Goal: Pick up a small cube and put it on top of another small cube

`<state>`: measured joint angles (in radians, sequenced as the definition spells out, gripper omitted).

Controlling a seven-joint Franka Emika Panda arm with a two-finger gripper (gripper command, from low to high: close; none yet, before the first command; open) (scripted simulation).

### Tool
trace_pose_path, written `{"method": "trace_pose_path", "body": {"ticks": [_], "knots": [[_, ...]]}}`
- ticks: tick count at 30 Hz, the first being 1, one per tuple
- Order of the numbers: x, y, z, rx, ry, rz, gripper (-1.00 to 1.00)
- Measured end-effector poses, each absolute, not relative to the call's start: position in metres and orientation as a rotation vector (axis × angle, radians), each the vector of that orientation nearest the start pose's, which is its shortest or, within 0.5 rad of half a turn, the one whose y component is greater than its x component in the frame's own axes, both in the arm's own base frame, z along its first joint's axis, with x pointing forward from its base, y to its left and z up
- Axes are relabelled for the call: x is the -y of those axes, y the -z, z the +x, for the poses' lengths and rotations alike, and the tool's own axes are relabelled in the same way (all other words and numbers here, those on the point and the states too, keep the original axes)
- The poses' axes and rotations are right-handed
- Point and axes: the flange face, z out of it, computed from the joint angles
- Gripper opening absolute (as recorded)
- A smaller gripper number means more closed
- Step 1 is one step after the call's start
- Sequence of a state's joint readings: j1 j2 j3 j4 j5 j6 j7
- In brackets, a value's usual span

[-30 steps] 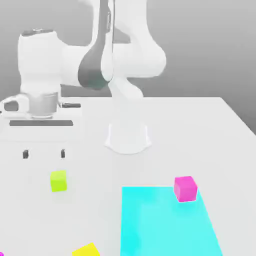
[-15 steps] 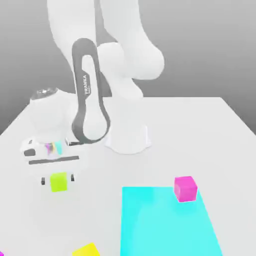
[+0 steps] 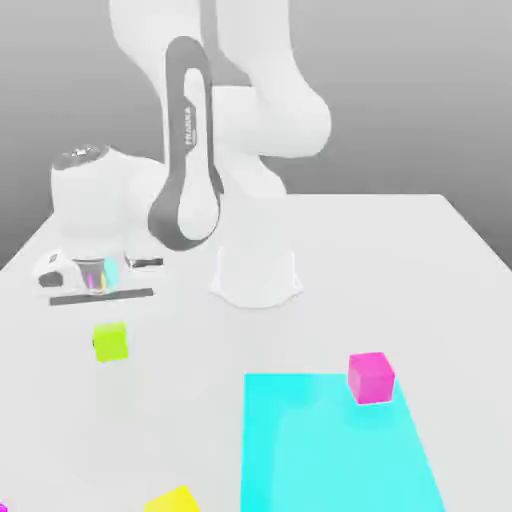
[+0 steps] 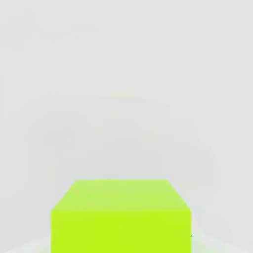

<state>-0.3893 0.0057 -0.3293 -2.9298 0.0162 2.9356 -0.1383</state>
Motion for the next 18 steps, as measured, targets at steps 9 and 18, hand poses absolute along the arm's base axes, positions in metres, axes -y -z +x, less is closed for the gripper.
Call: {"method": "trace_pose_path", "body": {"ticks": [9,18], "knots": [[0.269,-0.195,0.313,-1.142,-0.073,-2.936,-1.0],[0.309,-0.21,0.403,-1.349,-0.084,-2.854,-1.0]]}}
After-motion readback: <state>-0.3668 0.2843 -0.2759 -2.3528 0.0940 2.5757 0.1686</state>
